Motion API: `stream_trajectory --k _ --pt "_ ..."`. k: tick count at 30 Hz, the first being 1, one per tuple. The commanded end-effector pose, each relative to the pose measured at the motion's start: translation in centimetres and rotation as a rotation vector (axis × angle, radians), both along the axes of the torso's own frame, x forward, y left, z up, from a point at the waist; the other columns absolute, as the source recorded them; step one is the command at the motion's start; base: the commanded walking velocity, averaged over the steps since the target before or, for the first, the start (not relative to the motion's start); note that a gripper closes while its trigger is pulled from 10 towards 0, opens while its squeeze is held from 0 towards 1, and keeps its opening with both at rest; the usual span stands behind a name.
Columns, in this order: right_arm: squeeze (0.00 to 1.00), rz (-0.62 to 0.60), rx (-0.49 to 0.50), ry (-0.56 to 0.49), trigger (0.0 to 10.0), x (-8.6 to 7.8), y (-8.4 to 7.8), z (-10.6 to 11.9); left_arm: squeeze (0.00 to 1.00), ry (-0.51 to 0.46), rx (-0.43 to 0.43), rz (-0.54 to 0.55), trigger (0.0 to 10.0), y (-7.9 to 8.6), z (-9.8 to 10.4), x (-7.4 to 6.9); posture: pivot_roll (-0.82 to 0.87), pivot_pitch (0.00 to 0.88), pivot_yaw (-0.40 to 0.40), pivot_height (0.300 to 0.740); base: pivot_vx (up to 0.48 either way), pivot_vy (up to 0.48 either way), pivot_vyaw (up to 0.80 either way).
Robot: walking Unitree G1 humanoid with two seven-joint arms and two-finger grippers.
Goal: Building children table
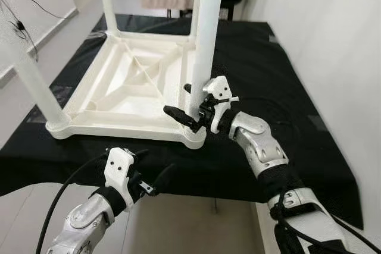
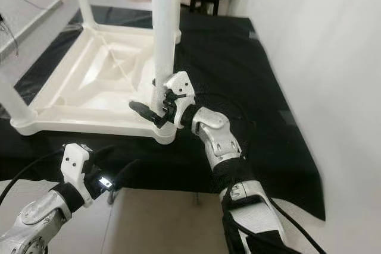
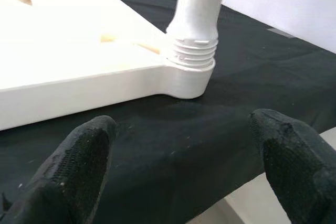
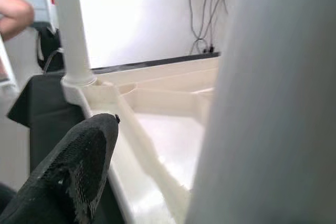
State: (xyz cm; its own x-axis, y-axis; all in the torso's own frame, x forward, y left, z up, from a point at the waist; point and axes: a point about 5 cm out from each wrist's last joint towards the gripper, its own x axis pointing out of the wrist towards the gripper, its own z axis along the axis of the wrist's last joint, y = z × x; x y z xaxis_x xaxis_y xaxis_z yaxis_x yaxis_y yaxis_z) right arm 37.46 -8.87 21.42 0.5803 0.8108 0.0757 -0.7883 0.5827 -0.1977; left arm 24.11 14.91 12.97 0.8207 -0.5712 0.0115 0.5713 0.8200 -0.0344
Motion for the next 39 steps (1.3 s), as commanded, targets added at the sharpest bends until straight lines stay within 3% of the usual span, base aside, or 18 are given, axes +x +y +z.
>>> stream_trajectory --k 1,3,6,18,20,21,22,24,25,26,27,29,32,34,36,37,38,39 --pt "0.0 0.02 -0.012 -0.005 10.0 0.2 0.1 0.1 0.0 -0.002 0.011 -0.006 10.0 -0.1 -0.3 0.1 0.08 0.0 -0.107 0.74 0.0 0.0 0.0" --pt "0.0 0.072 -0.032 0.015 0.7 0.4 -0.3 0.1 0.0 -0.004 0.01 0.0 10.0 0.1 -0.6 0.3 0.08 0.0 -0.113 0.74 0.0 0.0 0.0" --pt "0.0 0.113 -0.046 0.033 0.0 0.5 -0.6 -0.1 0.0 -0.006 0.004 0.007 10.0 0.2 -0.7 0.5 0.08 0.0 -0.115 0.74 0.0 0.0 0.0" --pt "0.0 0.024 -0.116 0.109 0.0 1.0 -2.8 -2.3 0.0 -0.035 -0.017 0.026 10.0 0.6 -0.7 0.7 0.07 0.0 -0.106 0.74 0.0 0.0 0.0" --pt "0.0 -0.217 -0.135 0.179 0.0 1.4 -3.7 -4.3 0.0 -0.047 -0.008 0.015 10.0 0.5 -0.6 0.3 0.06 0.0 -0.109 0.74 0.0 0.0 0.0" --pt "0.0 -0.217 -0.135 0.179 0.0 1.4 -3.7 -4.3 0.0 -0.047 -0.008 0.015 10.0 0.5 -0.6 0.3 0.06 0.0 -0.109 0.74 0.0 0.0 0.0" --pt "0.0 -0.553 -0.097 0.251 0.0 1.1 -4.3 -6.8 0.0 -0.05 -0.008 0.006 10.0 0.4 -0.6 0.0 0.05 0.0 -0.111 0.74 0.0 0.0 0.0" --pt "0.0 -0.553 -0.097 0.251 0.0 1.1 -4.3 -6.8 0.0 -0.05 -0.008 0.006 10.0 0.4 -0.6 0.0 0.05 0.0 -0.111 0.74 0.0 0.0 0.0" --pt "0.0 -0.607 -0.061 0.32 0.0 -1.2 -2.0 -9.3 0.0 -0.052 -0.01 -0.002 10.0 0.4 -0.5 -0.2 0.06 0.0 -0.098 0.74 0.0 0.0 0.0" --pt "0.0 -0.607 -0.061 0.32 0.0 -1.2 -2.0 -9.3 0.0 -0.052 -0.01 -0.002 10.0 0.4 -0.5 -0.2 0.06 0.0 -0.098 0.74 0.0 0.0 0.0" --pt "0.0 -0.593 -0.023 0.391 0.0 -3.8 0.9 -11.1 0.0 -0.047 -0.016 -0.009 10.0 0.4 -0.5 -0.2 0.03 0.0 -0.056 0.74 0.0 0.0 0.0" --pt "0.0 -0.562 0.02 0.433 0.0 -5.2 2.6 -11.7 0.0 -0.044 -0.017 -0.017 10.0 0.5 -0.5 -0.2 0.02 0.0 -0.048 0.74 0.0 0.0 0.0" --pt "0.0 -0.536 0.023 0.413 0.0 -5.0 3.0 -11.4 0.0 -0.04 -0.014 -0.041 10.0 0.4 -0.6 0.0 0.02 0.0 -0.051 0.74 0.0 0.0 0.0" --pt "0.0 -0.579 0.0 0.367 0.0 -3.1 2.0 -10.5 0.0 -0.038 -0.005 -0.085 10.0 0.1 -0.7 0.4 0.02 0.0 -0.063 0.74 0.0 0.0 0.0" --pt "0.0 -0.593 0.002 0.35 8.1 -2.4 1.7 -9.8 0.0 -0.042 0.006 -0.093 10.0 -0.1 -0.7 0.5 0.03 0.0 -0.069 0.74 0.0 0.0 0.0" --pt "0.0 -0.593 0.002 0.35 8.1 -2.4 1.7 -9.8 0.0 -0.042 0.006 -0.093 10.0 -0.1 -0.7 0.5 0.03 0.0 -0.069 0.74 0.0 0.0 0.0" --pt "0.27 -0.617 0.004 0.348 10.0 -2.4 1.8 -9.6 0.0 -0.047 0.009 -0.085 10.0 -0.1 -0.7 0.6 0.04 0.0 -0.071 0.74 0.0 0.0 0.0" --pt "1.0 -0.596 0.028 0.36 10.0 -2.4 2.0 -9.3 0.0 -0.052 0.006 -0.068 10.0 0.0 -0.7 0.6 0.05 0.0 -0.077 0.74 0.0 0.0 0.0"
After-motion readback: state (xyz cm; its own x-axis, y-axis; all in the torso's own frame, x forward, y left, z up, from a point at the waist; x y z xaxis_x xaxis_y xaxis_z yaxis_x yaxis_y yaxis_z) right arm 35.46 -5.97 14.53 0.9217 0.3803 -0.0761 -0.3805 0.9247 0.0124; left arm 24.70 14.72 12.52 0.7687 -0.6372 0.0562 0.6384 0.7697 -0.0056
